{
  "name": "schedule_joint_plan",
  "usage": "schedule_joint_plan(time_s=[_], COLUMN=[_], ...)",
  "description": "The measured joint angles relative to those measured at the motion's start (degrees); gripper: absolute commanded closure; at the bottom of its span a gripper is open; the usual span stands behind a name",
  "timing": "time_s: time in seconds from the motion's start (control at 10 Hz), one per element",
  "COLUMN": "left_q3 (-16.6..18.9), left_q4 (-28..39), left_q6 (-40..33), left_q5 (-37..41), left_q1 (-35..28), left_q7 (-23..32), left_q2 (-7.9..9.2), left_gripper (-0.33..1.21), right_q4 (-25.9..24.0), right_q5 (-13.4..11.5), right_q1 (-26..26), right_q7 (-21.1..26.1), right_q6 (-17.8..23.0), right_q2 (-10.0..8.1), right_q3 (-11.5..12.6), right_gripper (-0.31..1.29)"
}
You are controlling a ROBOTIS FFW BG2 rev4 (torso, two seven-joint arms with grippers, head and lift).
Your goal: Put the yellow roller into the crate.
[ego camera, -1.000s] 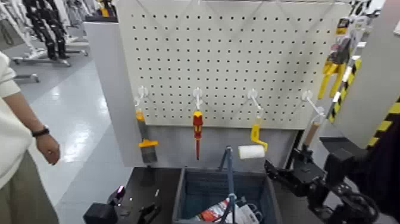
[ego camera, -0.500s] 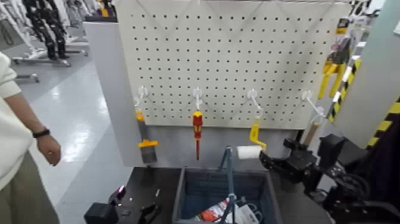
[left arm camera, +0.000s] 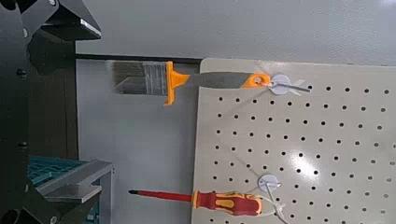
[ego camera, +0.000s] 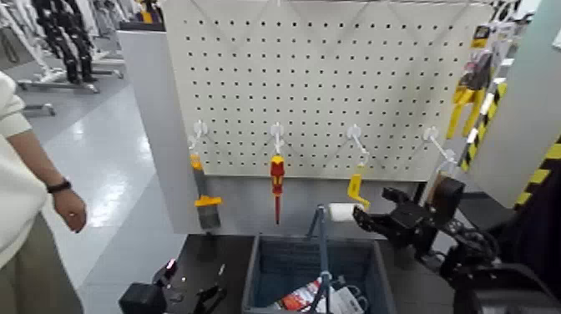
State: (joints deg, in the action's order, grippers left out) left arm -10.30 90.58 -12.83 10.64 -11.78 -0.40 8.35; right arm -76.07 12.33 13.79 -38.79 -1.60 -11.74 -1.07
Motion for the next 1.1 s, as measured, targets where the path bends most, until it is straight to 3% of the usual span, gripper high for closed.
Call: schedule_joint_plan(time_s=[0.6,0.8,0.9,1.1], left_q3=[-0.2,-0.3,-0.4,-0.3], left_q4=[-0.5,-0.8,-0.9,-0.9], left_q6=[0.0,0.0,0.0,0.0], left_q5=[0.0,0.1,0.1,0.2], left_q1=[0.5,0.8,0.9,0.9], left_q7=[-0.2,-0.5,-0.6,-0.7], left_q2=[-0.02,-0.08,-0.08,-0.09], left_gripper=[0.14,0.14,0.14,0.14], right_q4=[7.0,9.9,11.5,13.2], right_q5=[2.7,4.3,5.3,5.6], right_q1=[6.0,7.9,8.9,10.3], right_q7=[-3.4,-4.4,-5.0,-5.9], right_q6=[2.1,3.4,4.1,4.3], right_q2=[-1.76,-2.19,-2.41,-2.51], right_q3=[-4.6,-5.7,-6.3,-7.0], right_gripper=[0.16,0.43,0.73,1.13])
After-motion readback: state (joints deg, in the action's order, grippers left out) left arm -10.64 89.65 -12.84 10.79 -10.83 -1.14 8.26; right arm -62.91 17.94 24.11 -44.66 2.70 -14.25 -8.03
